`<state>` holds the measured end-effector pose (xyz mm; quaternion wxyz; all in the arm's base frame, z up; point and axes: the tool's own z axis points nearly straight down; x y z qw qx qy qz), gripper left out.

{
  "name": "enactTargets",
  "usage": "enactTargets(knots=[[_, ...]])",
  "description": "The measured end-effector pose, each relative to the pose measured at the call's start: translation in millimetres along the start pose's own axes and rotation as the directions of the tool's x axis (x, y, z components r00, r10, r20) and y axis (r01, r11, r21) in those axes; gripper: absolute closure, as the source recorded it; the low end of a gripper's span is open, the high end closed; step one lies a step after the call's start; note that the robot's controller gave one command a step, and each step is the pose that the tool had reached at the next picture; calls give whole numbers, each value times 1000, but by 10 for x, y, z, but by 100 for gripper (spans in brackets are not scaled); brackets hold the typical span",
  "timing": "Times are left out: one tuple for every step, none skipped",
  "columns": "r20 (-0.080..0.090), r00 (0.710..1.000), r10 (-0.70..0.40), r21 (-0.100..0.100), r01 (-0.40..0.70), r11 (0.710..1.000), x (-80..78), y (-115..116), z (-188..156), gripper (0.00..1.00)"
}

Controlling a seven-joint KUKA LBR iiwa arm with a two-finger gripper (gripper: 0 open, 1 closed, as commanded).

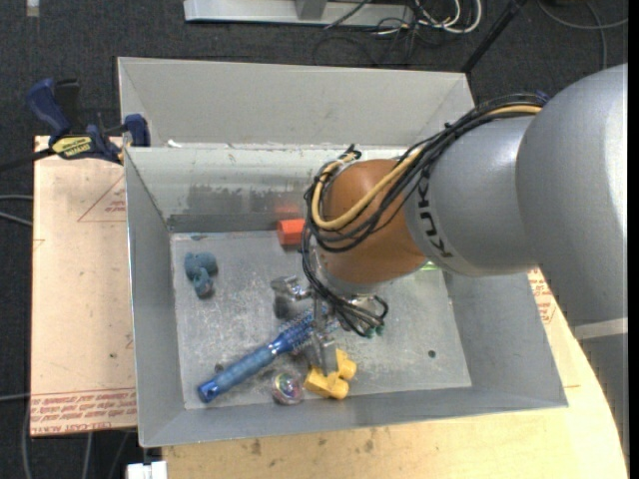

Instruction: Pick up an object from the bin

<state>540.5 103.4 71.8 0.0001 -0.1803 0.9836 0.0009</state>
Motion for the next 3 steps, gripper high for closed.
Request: enactTargets(knots=[[1,1000,2,-1,-2,1000,-11,3,-14,0],[0,1000,3,-2,-3,1000,-1,4,6,100],[1,1000,5,0,-5,1000,-4,9,-120,100]])
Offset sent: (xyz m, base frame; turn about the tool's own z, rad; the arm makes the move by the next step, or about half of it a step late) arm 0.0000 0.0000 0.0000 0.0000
